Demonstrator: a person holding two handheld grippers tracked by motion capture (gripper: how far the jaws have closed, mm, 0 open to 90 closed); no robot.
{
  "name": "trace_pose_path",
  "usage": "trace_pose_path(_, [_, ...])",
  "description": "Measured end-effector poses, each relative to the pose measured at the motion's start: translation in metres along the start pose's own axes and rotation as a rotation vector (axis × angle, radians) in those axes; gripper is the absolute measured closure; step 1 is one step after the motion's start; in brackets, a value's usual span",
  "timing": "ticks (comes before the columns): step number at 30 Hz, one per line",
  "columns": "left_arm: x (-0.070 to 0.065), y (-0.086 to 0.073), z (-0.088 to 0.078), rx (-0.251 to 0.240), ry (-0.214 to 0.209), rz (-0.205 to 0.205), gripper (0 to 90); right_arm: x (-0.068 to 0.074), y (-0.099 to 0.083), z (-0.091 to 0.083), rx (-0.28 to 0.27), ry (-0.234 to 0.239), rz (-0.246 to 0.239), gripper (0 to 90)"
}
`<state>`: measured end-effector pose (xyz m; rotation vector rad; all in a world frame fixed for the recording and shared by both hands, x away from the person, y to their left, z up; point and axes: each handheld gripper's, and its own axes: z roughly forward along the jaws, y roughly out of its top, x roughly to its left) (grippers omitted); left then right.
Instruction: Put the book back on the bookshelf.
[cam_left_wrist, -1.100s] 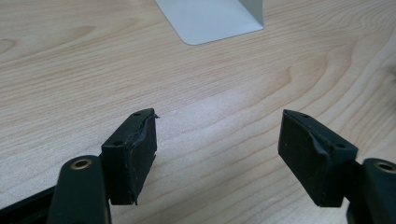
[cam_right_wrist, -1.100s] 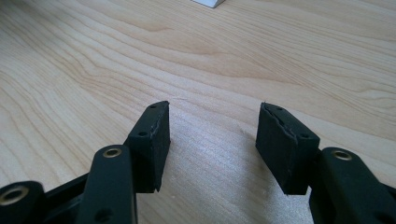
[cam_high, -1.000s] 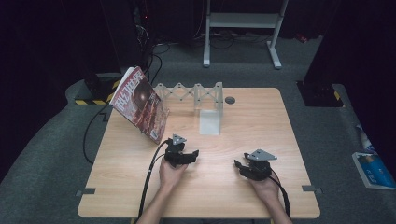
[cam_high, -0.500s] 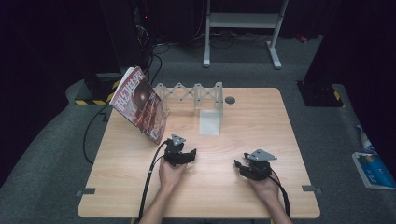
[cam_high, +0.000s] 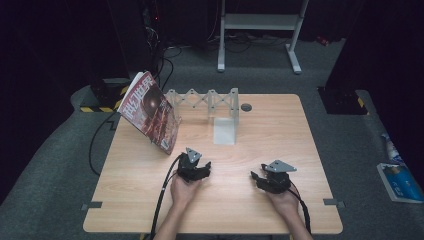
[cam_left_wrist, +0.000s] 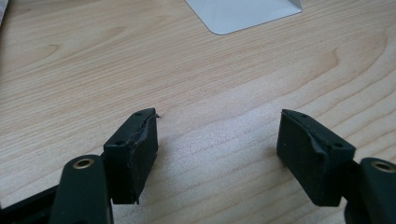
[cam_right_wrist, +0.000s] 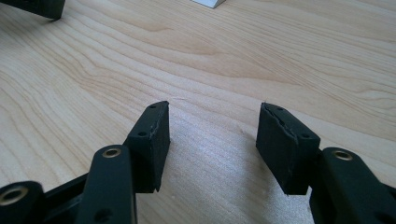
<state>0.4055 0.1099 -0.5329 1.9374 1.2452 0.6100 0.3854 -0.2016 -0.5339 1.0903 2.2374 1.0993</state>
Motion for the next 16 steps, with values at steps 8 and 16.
trace_pose_path(8, [-0.0003,-0.0005,-0.0003,-0.002,-0.006,0.004,29.2,-0.0001,0.0000,0.0001,0.000,0.000,0.000,44.3])
trace_pose_path(16, [-0.0005,-0.0009,-0.0010,0.001,-0.009,0.012,29.4,-0.0001,0.0001,0.0002,-0.001,0.000,-0.001,44.3])
